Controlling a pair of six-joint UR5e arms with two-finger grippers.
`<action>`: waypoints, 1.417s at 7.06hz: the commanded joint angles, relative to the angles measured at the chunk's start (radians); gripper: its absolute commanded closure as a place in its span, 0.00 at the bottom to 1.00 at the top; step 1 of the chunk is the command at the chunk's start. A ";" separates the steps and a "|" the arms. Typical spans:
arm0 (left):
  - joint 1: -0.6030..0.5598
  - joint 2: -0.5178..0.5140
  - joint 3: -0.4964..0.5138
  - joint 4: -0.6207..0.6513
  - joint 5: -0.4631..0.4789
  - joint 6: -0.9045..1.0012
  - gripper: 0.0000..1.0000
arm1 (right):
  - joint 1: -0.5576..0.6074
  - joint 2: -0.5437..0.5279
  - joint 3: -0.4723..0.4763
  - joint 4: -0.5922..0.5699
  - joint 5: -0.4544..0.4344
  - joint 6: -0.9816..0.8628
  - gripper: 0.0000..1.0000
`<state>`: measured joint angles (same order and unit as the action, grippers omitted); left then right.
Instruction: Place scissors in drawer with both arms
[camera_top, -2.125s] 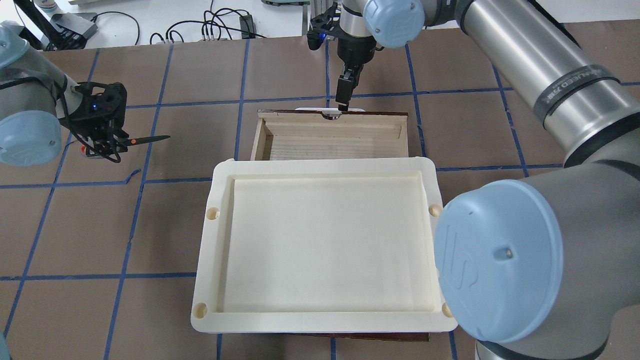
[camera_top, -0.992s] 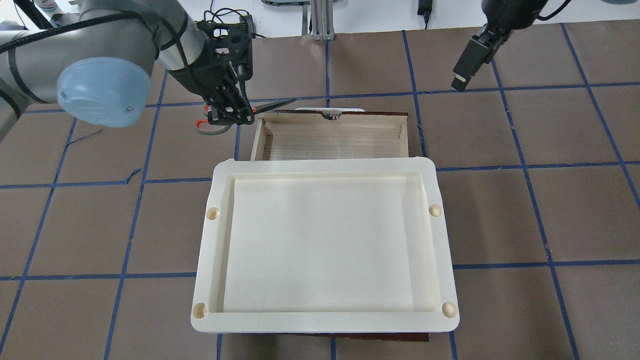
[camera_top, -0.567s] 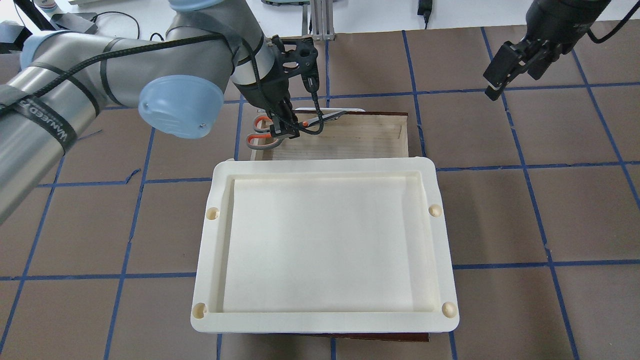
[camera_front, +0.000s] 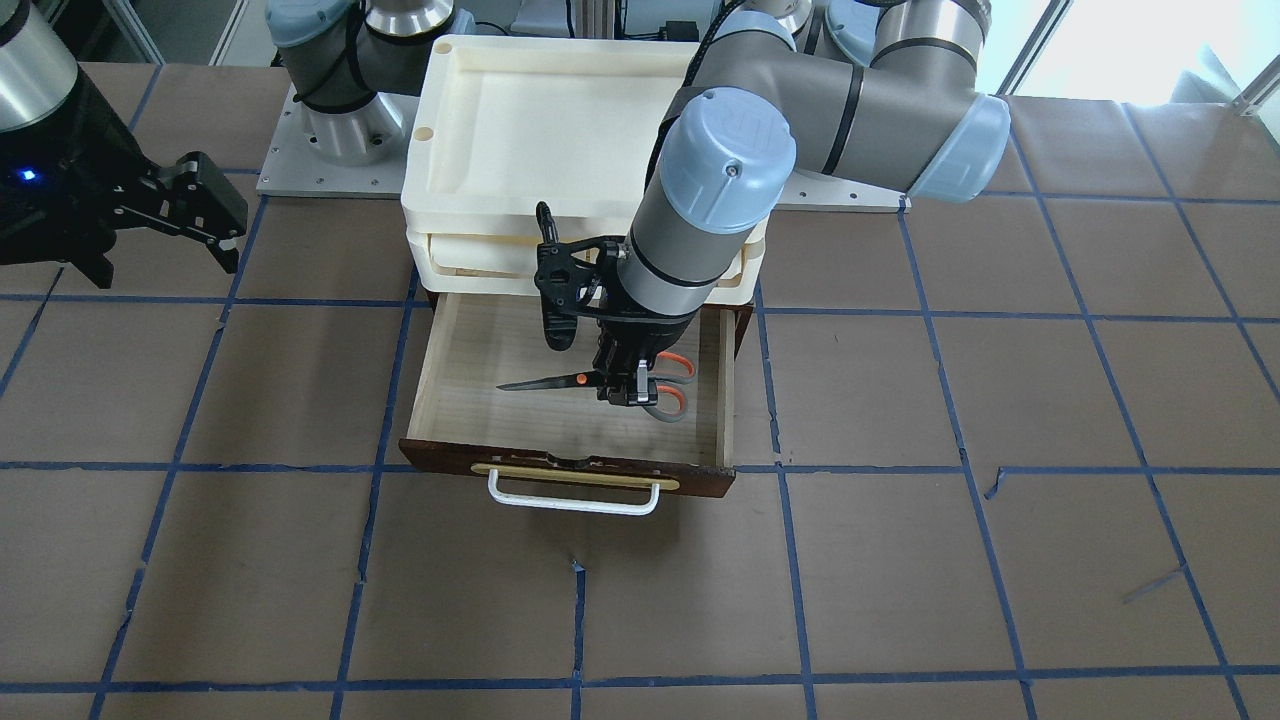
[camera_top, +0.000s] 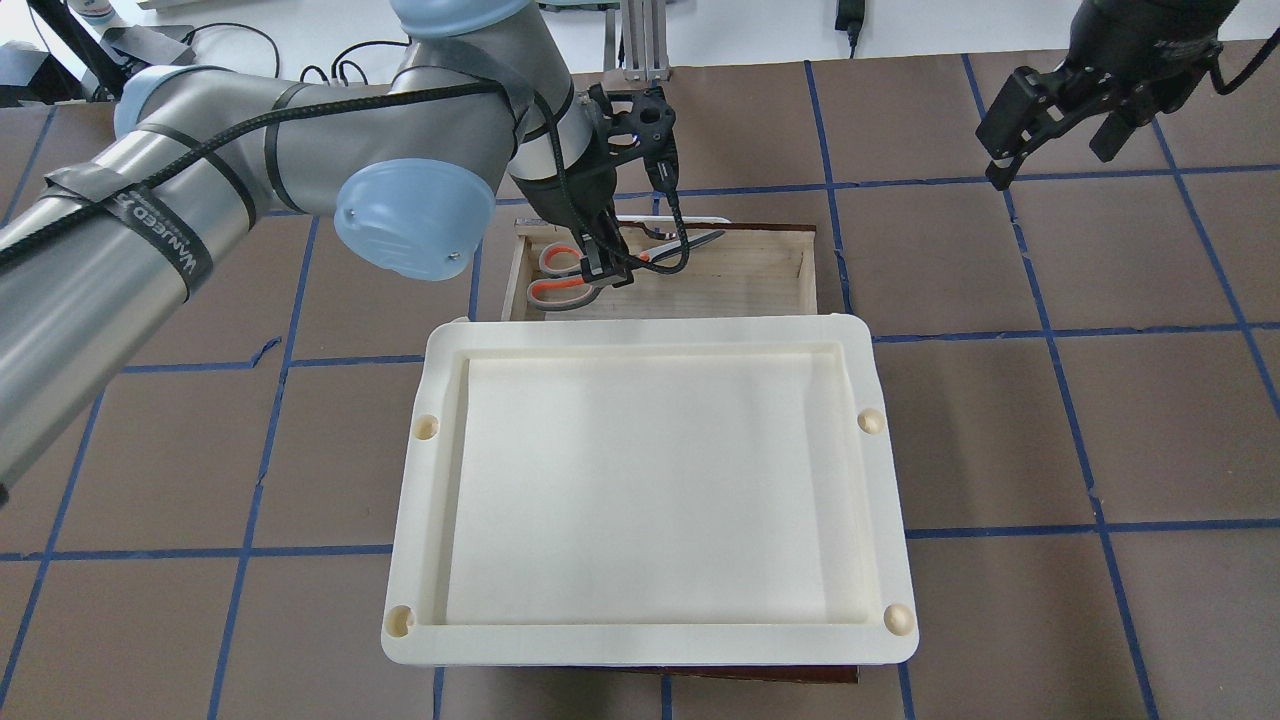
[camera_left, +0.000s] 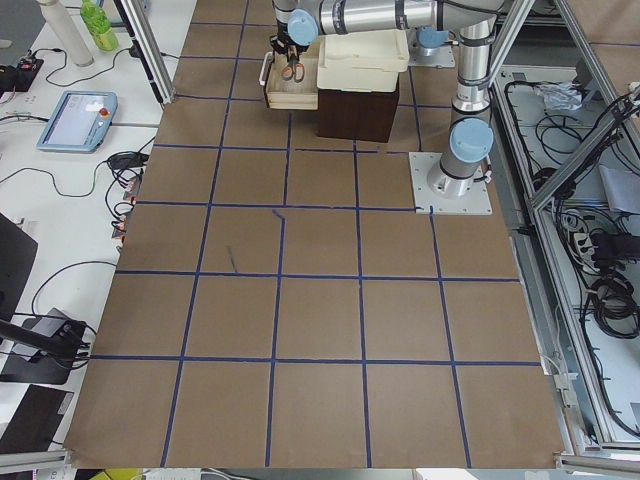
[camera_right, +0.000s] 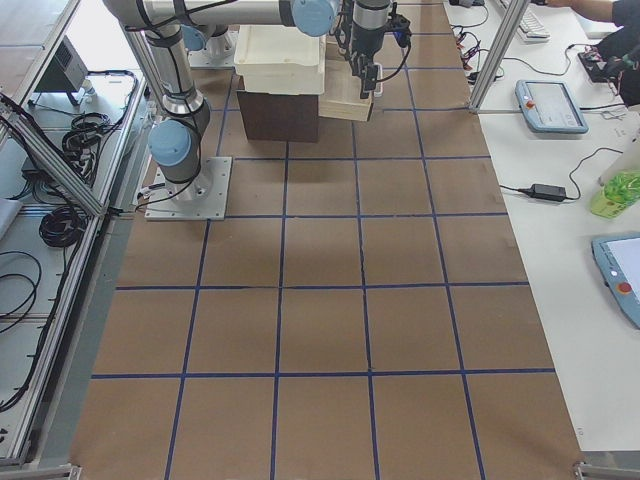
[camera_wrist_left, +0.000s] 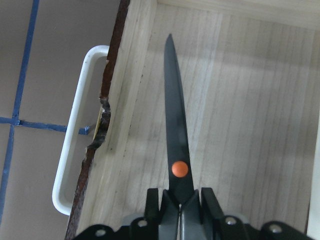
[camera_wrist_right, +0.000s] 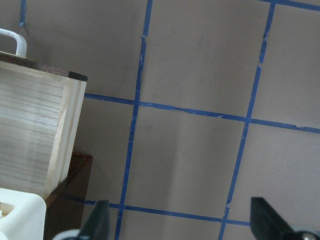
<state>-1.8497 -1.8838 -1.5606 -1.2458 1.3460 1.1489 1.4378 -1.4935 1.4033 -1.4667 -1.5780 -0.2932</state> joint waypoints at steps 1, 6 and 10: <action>-0.002 -0.017 -0.018 0.000 0.004 0.006 0.82 | 0.038 -0.001 -0.010 -0.001 -0.005 0.034 0.00; -0.017 -0.043 -0.036 -0.001 0.010 0.011 0.10 | 0.059 0.002 -0.009 0.003 -0.016 0.063 0.00; 0.038 0.090 0.013 -0.081 0.031 0.000 0.06 | 0.107 0.009 -0.004 0.000 -0.010 0.151 0.00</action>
<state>-1.8461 -1.8480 -1.5634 -1.2898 1.3671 1.1548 1.5318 -1.4885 1.3977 -1.4635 -1.5913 -0.1512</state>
